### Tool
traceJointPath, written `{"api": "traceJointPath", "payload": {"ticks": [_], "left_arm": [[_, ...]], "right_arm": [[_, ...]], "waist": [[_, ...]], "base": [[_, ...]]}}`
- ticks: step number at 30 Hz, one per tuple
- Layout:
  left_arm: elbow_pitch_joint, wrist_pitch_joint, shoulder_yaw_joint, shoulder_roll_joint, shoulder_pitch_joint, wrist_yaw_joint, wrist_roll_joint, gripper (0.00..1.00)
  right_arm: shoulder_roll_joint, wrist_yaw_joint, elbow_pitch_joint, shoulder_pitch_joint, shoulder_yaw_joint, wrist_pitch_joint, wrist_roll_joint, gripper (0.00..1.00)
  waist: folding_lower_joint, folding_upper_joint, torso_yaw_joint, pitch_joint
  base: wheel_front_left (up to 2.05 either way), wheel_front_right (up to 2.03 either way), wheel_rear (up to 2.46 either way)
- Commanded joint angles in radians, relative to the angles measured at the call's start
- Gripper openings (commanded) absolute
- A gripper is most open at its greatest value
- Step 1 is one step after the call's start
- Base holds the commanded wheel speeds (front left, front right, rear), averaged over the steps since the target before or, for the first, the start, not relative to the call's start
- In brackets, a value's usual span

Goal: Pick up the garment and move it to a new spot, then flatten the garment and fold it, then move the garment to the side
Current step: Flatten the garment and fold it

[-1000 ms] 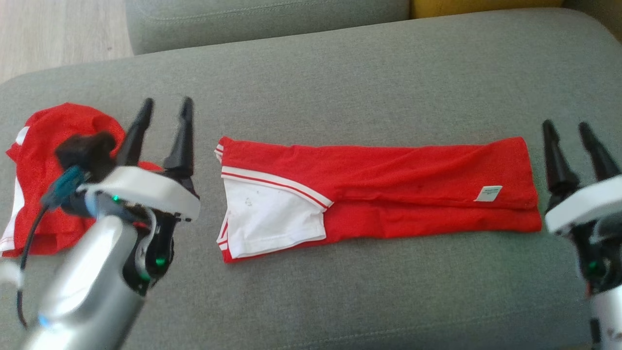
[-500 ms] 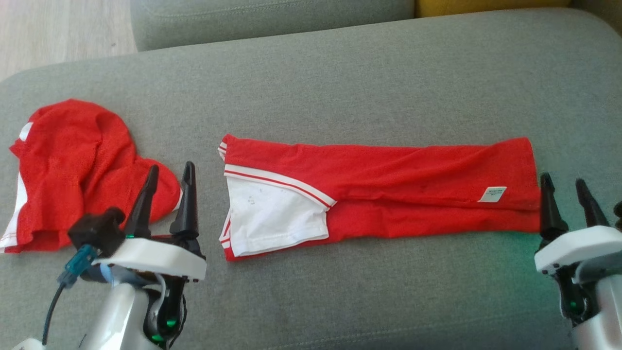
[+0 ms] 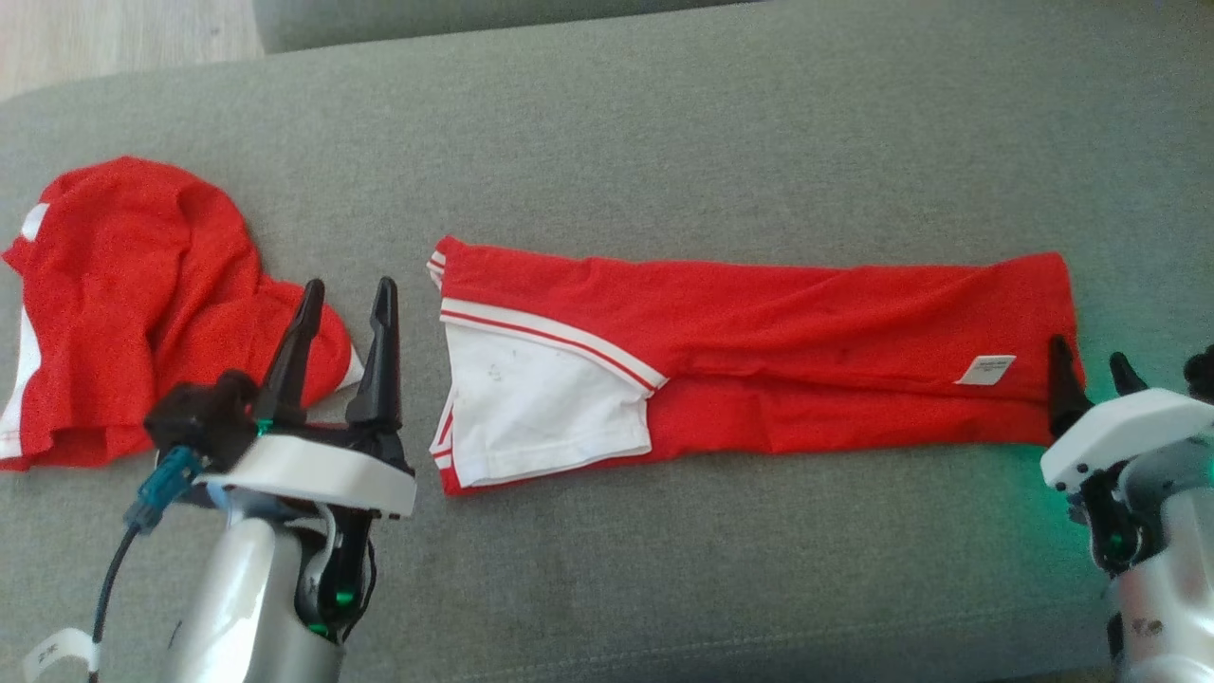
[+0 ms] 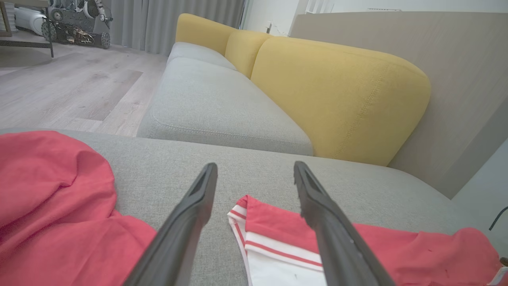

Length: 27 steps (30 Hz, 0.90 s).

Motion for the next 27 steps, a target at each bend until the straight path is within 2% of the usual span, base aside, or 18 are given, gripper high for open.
{"api": "traceJointPath", "payload": {"ticks": [1,13,14,15,16,23,27], "left_arm": [[-0.037,-0.006,0.042,0.002,-0.042,-0.005,0.008,1.0],[-0.048,-0.006,0.074,-0.013,-0.073,-0.027,0.038,1.0],[-0.048,-0.006,0.078,-0.014,-0.076,-0.028,0.039,1.0],[-0.048,-0.006,0.081,-0.014,-0.078,-0.029,0.04,1.0],[-0.048,-0.006,0.085,-0.015,-0.081,-0.03,0.041,1.0],[-0.048,-0.006,0.118,-0.02,-0.091,-0.035,0.038,1.0],[-0.046,-0.006,0.124,-0.023,-0.091,-0.037,0.04,1.0]], "right_arm": [[-0.017,0.002,-0.019,-0.041,0.019,0.003,-0.008,1.0],[-0.03,0.002,0.078,-0.116,0.033,0.091,-0.015,1.0],[-0.027,0.002,0.08,-0.119,0.04,0.1,-0.009,0.84],[-0.027,0.002,0.078,-0.122,0.046,0.105,-0.003,0.32],[-0.029,0.002,0.072,-0.125,0.053,0.1,0.0,0.0],[-0.073,0.002,0.075,-0.132,0.032,0.065,-0.019,0.0],[-0.108,0.002,0.096,-0.147,-0.065,0.025,-0.114,0.0]], "waist": [[0.0,-0.0001,0.005,0.01],[0.0,-0.0001,0.018,0.073],[0.0,-0.0001,0.017,0.076],[0.0,-0.0001,0.017,0.078],[0.0,-0.0001,0.015,0.08],[0.0,-0.0001,0.007,0.069],[0.0,-0.0001,0.006,0.053]], "base": [[0.0,0.0,0.0],[0.0,0.0,0.0],[0.0,0.0,0.0],[0.0,0.0,0.0],[0.0,0.0,0.0],[0.0,0.0,0.0],[0.0,0.0,0.0]]}}
